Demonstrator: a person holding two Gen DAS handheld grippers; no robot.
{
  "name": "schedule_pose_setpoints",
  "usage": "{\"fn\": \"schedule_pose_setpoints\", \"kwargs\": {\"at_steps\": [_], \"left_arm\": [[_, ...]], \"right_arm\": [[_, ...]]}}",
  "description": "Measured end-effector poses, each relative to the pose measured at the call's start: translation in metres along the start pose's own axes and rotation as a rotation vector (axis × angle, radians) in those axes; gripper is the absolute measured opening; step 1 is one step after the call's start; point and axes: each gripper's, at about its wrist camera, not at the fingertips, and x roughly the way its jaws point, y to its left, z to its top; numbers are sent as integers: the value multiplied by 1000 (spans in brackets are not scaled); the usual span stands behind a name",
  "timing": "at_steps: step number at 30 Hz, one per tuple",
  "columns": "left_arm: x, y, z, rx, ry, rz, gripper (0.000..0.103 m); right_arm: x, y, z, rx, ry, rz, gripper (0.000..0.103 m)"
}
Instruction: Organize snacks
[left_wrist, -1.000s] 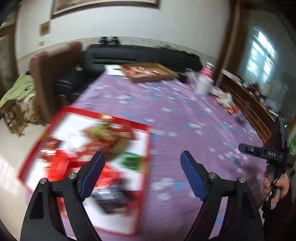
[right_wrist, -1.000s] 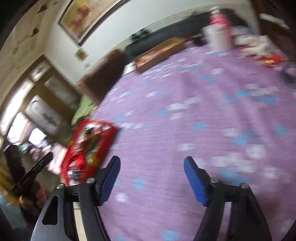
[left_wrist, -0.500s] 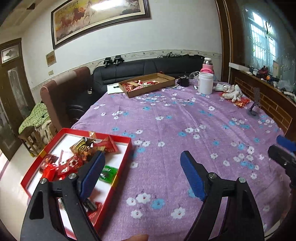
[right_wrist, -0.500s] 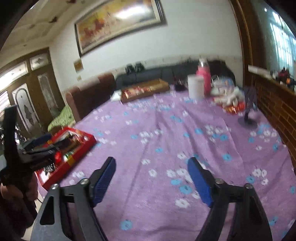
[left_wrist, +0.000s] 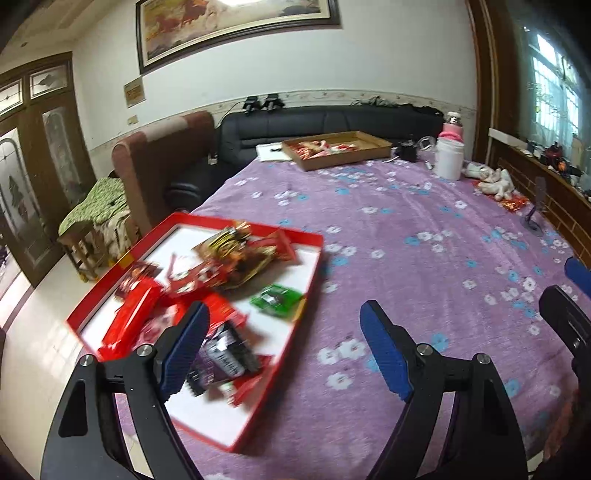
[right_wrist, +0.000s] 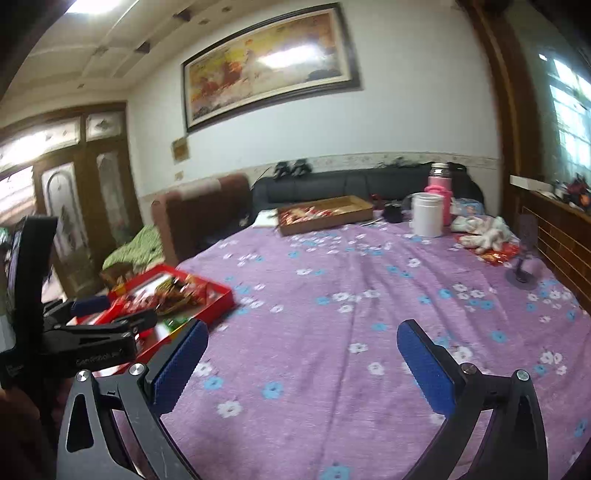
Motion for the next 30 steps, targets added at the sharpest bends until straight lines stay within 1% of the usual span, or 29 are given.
{"fn": "schedule_pose_setpoints", "kwargs": {"at_steps": [4,9,14,17,24,30], "left_arm": [[1,17,-7,-17,10,19,84],[-1,32,-10,-36,14,29,84],[-2,45,-15,-57,20,31,84],[-1,51,-18,-70,26,34,84],[-4,67,-24,-95,31,47,84],[-5,77,-27,-116,35,62,84]], "right_arm": [[5,22,-2,-55,12,29,103],[11,44,-4,-81,32,71,103],[11,63,-6,-132,29,76,103],[10,69,-6,-147,25,76,103],[14,80,-11,-144,51,98,103],[18,95,-14,-177,61,123,103]]}}
